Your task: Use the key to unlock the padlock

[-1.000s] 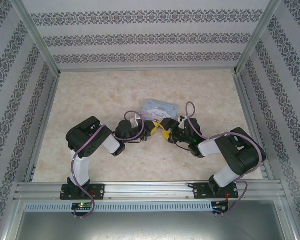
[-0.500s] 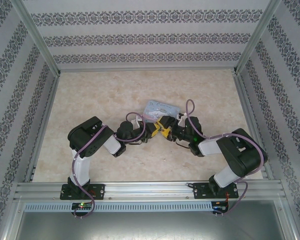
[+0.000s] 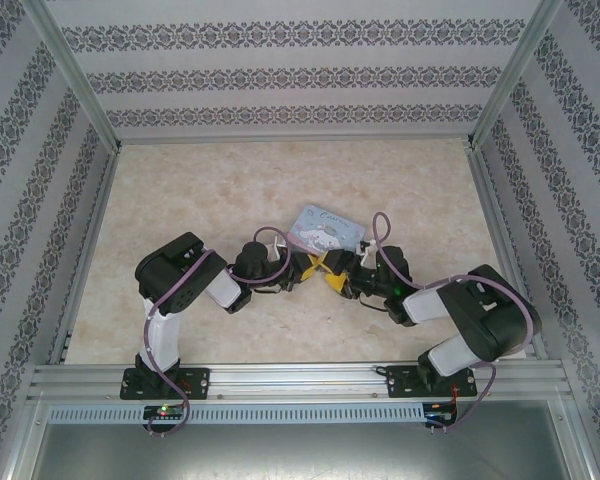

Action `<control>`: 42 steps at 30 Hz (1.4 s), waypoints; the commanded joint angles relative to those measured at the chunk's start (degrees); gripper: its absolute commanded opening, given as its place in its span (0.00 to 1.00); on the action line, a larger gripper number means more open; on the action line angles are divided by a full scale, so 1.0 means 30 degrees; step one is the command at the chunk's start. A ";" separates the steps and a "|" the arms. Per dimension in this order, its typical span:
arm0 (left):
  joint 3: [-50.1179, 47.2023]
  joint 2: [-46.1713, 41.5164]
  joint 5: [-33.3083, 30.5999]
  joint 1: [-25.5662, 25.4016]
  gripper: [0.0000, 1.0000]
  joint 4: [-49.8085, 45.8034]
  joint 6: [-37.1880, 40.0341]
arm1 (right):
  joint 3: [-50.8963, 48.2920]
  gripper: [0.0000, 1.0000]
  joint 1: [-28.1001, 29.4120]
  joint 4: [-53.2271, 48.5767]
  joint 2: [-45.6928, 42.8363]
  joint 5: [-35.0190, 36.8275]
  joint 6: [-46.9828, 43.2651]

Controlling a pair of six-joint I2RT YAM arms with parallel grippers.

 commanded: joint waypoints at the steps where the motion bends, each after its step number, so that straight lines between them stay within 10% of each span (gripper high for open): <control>1: 0.0437 -0.0387 0.0739 0.0283 0.00 0.0113 0.0639 | -0.0271 0.73 -0.0125 -0.0985 -0.1289 -0.0378 -0.1227; 13: 0.0783 -0.0356 0.0955 0.0312 0.00 0.0370 0.0431 | 0.0952 0.47 -0.0155 -0.7306 -0.4082 0.0500 -0.4084; 42: 0.0858 -0.0556 0.1160 0.0318 0.00 0.0472 0.0137 | 0.1897 0.40 -0.0071 -0.6288 -0.2771 0.1498 -0.3254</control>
